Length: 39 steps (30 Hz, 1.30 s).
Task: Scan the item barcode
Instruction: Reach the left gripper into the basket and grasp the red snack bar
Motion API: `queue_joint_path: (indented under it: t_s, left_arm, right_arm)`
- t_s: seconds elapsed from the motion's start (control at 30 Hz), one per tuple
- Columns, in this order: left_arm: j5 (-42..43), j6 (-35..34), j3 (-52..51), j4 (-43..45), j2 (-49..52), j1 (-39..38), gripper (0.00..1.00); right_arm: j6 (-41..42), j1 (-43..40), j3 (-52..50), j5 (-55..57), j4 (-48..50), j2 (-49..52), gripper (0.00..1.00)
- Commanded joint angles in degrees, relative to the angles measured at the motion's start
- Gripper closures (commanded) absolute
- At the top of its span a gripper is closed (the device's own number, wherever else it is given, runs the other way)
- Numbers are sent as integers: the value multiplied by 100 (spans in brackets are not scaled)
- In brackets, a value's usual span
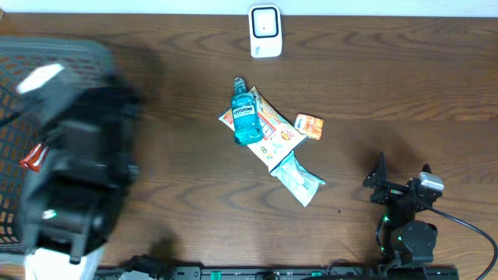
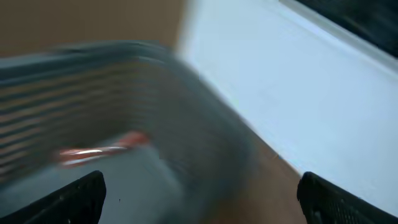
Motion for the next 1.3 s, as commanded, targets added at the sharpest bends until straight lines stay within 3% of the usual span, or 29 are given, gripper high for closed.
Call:
queue_joint_path:
  t_s: [0.0, 0.17, 0.37, 0.63, 1.03, 1.27]
  left_arm:
    - [223, -1078, 31, -166, 109, 1414, 2]
    - [2020, -1335, 31, -177, 811, 3180, 2]
    - [2889, -1749, 31, -111, 2173, 4177, 2]
    - [2979, -2444, 31, 409, 3836, 4352, 2]
    - [3073, -3744, 31, 1167, 5171, 4343, 2]
    - [3071, -3805, 31, 1606, 5685, 4341, 2]
  right_arm:
    - [-81, 17, -9, -13, -24, -20, 1]
    - [-81, 17, -9, -13, -26, -20, 1]
    - [-81, 17, -9, -13, -24, -20, 1]
    - [-81, 17, -9, -13, -26, -20, 1]
    - [-81, 17, -9, -13, -24, -20, 1]
    - [-81, 17, -9, -11, -24, -20, 1]
